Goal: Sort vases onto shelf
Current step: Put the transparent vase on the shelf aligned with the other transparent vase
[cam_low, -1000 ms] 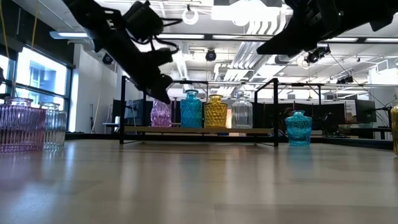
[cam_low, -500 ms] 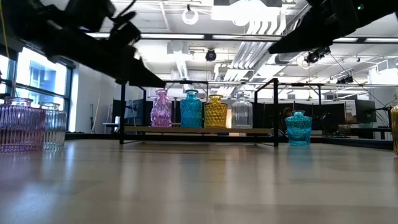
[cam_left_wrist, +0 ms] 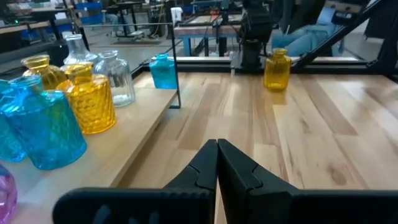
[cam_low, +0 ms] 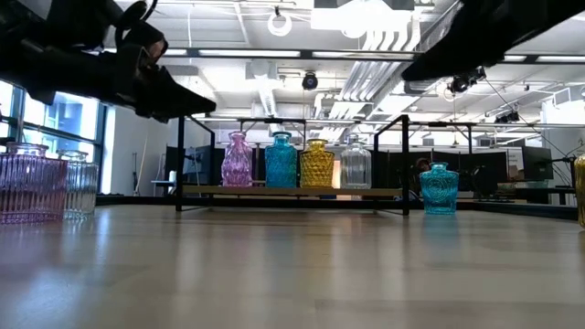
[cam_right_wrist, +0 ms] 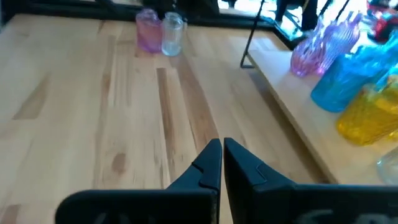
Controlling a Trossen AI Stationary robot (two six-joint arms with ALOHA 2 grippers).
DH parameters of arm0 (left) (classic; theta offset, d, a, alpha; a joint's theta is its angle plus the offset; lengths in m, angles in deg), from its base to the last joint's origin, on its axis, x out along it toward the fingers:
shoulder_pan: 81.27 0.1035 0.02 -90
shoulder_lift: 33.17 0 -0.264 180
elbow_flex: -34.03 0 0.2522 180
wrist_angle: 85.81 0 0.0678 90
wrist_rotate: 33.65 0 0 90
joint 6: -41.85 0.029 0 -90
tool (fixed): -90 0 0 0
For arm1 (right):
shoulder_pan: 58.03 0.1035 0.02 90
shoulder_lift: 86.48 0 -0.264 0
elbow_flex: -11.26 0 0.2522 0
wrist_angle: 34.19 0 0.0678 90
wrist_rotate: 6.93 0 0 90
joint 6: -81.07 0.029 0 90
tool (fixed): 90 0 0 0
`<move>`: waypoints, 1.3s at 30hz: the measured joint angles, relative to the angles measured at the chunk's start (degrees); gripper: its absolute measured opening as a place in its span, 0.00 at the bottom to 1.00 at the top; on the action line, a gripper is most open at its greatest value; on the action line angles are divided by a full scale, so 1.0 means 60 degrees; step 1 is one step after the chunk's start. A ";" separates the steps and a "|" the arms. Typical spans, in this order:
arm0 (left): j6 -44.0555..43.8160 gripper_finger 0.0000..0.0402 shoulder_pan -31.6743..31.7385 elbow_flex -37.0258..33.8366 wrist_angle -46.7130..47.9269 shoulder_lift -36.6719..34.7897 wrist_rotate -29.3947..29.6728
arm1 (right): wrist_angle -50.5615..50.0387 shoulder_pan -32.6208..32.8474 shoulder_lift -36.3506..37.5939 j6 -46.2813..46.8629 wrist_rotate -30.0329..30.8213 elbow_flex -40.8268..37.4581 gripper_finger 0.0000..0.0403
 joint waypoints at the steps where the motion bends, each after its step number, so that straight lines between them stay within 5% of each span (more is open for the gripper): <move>1: 0.0003 0.00 0.0000 -0.0048 -0.0025 -0.0029 -0.0003 | 0.0276 -0.0082 -0.0300 0.0041 -0.0023 -0.0002 0.00; 12: 0.0025 0.00 -0.0023 -0.0228 0.1431 -0.1182 0.0001 | 0.5505 -0.1556 -0.3836 -0.1034 -0.2130 -0.0005 0.04; 19: 0.0218 0.00 -0.0231 -0.0232 0.2601 -0.2536 0.0338 | 0.8102 -0.2483 -0.5657 -0.1089 -0.2955 0.0111 0.28; 25: 0.0266 0.00 -0.0277 -0.0213 0.3641 -0.3221 0.0471 | 0.8021 -0.2894 -0.6963 -0.1040 -0.3323 0.1389 0.47; 31: -0.0463 0.02 -0.0308 0.1262 0.8277 -0.3812 0.0473 | 0.6450 -0.2890 -0.7182 -0.1479 -0.3346 0.2534 0.56; 39: -0.2078 0.00 -0.0499 0.4069 1.4122 -0.3327 -0.0426 | 0.5814 -0.2883 -0.7183 -0.1746 -0.3576 0.2956 0.48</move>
